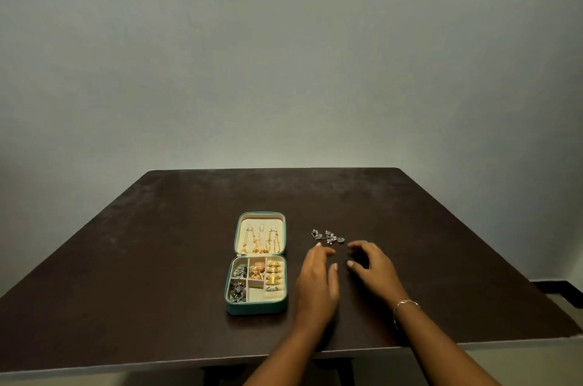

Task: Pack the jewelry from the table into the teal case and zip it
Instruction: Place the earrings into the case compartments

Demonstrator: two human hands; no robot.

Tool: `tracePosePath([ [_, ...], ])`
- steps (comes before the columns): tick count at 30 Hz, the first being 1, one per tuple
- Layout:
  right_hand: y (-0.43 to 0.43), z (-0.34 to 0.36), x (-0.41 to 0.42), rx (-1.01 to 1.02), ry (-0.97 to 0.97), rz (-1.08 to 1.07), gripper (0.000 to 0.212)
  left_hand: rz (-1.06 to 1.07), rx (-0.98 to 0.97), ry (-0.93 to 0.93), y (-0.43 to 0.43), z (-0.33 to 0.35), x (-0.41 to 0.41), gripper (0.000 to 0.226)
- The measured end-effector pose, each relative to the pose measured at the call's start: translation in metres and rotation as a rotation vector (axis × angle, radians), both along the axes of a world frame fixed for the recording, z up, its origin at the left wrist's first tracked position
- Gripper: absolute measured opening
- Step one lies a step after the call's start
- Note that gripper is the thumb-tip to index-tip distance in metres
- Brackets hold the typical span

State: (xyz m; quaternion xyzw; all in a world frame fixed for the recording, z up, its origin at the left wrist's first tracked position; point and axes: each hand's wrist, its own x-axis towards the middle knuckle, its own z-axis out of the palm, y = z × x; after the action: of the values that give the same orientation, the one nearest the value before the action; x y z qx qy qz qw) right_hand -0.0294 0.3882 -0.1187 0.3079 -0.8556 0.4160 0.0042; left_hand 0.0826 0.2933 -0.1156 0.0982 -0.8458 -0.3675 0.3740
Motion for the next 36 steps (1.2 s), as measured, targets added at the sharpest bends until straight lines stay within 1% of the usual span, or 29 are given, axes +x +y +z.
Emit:
tracePosePath([
  [2,-0.006,-0.001,-0.007,-0.025,-0.005,-0.048,0.029,0.058,0.038,-0.036,-0.004,-0.002,-0.010,0.022],
  [9,-0.023,-0.002,-0.034,-0.013,0.009,-0.159,0.022,0.174,0.250,-0.104,-0.024,-0.005,-0.042,0.017],
  [12,-0.029,-0.003,-0.042,0.020,0.024,-0.161,0.019,0.179,0.277,-0.103,-0.027,-0.006,-0.053,0.019],
  [17,-0.037,-0.004,-0.053,0.089,0.037,-0.180,0.011,0.274,0.347,-0.057,-0.034,-0.006,-0.074,0.019],
  [21,-0.041,-0.003,-0.058,0.106,0.030,-0.176,0.006,0.297,0.336,-0.072,-0.038,-0.007,-0.087,0.018],
  [24,-0.038,-0.004,-0.059,-0.018,-0.016,-0.164,0.010,0.294,0.321,-0.059,-0.038,-0.008,-0.088,0.018],
  [30,-0.020,-0.004,-0.045,-0.369,-0.249,-0.095,0.012,0.271,0.320,-0.049,-0.038,-0.007,-0.086,0.019],
  [33,-0.013,-0.006,-0.031,-0.445,-0.317,-0.055,0.011,0.213,0.309,-0.071,-0.038,-0.009,-0.087,0.021],
  [36,-0.006,-0.005,-0.019,-0.494,-0.351,-0.031,0.010,0.080,0.217,-0.149,-0.033,-0.008,-0.082,0.027],
])
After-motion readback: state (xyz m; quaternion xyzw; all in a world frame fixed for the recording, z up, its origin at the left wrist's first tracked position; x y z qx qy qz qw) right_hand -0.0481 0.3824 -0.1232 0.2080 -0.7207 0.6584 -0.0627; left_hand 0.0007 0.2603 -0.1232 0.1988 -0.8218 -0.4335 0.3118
